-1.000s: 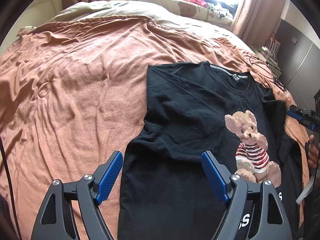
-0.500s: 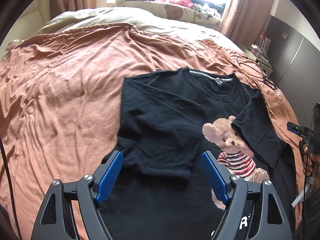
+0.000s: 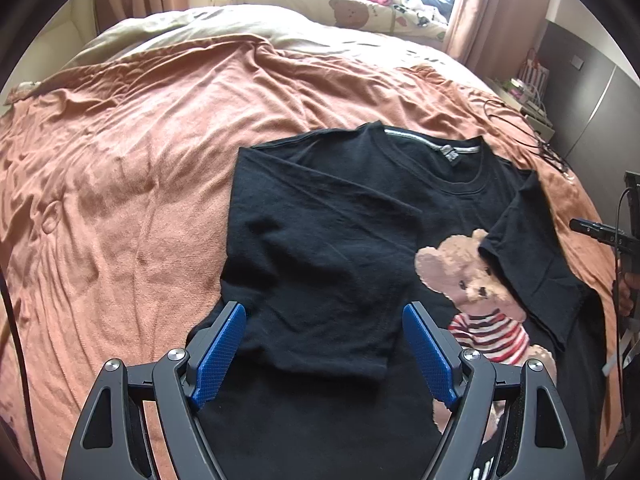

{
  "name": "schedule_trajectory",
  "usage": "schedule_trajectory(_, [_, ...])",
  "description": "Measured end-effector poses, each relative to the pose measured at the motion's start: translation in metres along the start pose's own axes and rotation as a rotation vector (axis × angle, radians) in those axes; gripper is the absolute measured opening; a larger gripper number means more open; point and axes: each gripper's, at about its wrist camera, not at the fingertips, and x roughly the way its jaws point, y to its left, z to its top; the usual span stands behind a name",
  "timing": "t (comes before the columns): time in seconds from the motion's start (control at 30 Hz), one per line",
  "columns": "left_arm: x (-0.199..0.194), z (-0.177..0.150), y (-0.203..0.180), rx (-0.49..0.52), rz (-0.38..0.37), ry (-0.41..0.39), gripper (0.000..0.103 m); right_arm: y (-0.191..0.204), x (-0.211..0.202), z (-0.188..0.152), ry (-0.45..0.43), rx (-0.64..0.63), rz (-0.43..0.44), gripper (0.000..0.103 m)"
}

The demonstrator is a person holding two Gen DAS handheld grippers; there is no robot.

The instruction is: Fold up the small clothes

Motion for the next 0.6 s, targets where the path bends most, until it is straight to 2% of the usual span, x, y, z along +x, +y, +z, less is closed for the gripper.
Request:
schedule_trajectory(0.3, [0.027, 0.000, 0.014, -0.009, 0.029, 0.026, 0.082, 0.014, 0.047, 0.022, 0.063, -0.107, -0.061, 0.032])
schedule_trajectory(0.4, [0.031, -0.001, 0.017, -0.002, 0.037, 0.027, 0.082, 0.016, 0.059, 0.027, 0.079, -0.141, -0.093, 0.017])
schedule_trajectory(0.47, [0.033, -0.001, 0.019, -0.007, 0.035, 0.027, 0.082, 0.013, 0.063, 0.029, 0.081, -0.136, -0.090, 0.002])
schedule_trajectory(0.6, [0.033, -0.002, 0.021, 0.003, 0.034, 0.029, 0.082, 0.010, 0.059, 0.031, 0.060, -0.166, -0.099, 0.000])
